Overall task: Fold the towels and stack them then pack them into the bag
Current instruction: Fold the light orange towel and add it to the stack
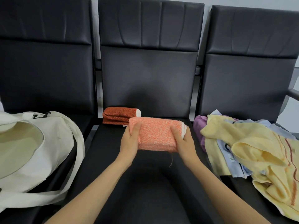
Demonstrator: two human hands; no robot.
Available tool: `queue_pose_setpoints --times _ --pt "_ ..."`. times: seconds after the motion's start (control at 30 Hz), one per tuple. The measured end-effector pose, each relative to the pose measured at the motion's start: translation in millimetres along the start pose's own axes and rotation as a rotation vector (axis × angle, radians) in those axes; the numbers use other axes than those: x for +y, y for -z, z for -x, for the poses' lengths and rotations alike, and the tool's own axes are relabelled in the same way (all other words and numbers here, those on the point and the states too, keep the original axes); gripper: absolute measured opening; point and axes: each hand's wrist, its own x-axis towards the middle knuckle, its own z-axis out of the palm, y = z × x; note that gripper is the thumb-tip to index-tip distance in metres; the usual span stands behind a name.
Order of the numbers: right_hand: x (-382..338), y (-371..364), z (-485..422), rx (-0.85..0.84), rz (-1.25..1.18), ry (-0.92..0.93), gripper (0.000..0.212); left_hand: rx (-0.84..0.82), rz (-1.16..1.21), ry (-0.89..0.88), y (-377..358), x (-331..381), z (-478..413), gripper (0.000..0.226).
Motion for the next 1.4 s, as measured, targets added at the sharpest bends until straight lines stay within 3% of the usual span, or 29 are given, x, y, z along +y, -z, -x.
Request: queue_pose_setpoints --times 0.1,0.2,0.33,0.4,0.63,0.83,0.97,1.03,1.1,1.2,1.3,1.4 --pt "-4.2 -18.9 -26.2 0.002 -0.147 0.003 0.01 0.049 0.137 -0.053 5.7 1.0 -20.3 0.039" --pt "-2.4 -46.3 -58.4 -0.064 -0.308 -0.045 0.019 0.08 0.27 -0.011 18.1 3.9 -56.4 0.027" --pt "0.0 -79.3 -105.0 -0.16 0.029 -0.126 0.033 -0.018 0.093 0.065 58.1 2.3 -110.0 0.037" --pt "-1.2 -97.6 -127.5 -0.173 0.038 -0.198 0.037 -0.044 0.062 0.111 77.2 5.8 -137.7 0.038" --pt "-5.1 -166.4 -178.3 -0.143 0.141 -0.039 0.018 0.234 -0.285 0.01 116.4 16.3 -218.0 0.045" --pt "33.7 -191.0 -183.0 -0.09 0.329 -0.092 0.02 0.268 -0.424 0.059 123.3 -26.5 -233.1 0.049" --pt "45.0 -195.0 -181.7 -0.014 0.456 -0.08 0.033 0.27 -0.505 0.084 122.2 -41.4 -232.3 0.05" --pt "48.5 -196.4 -182.1 0.037 0.584 -0.022 0.038 0.358 -0.761 0.0 117.9 -39.6 -227.4 0.049" --pt "52.2 -195.0 -182.2 0.107 0.78 0.155 0.036 0.468 -0.957 -0.243 114.9 -35.9 -219.4 0.044" --pt "52.0 -187.1 -179.6 0.06 0.889 0.496 0.025 0.338 -1.031 -0.531 112.8 -35.4 -211.3 0.027" --pt "59.7 -178.0 -169.0 -0.098 0.928 0.704 0.024 0.244 -1.042 -0.525 112.7 -44.6 -197.5 0.03" --pt "71.0 -166.9 -159.0 -0.245 0.976 0.733 0.04 0.17 -1.058 -0.492 112.6 -56.1 -179.7 0.041"
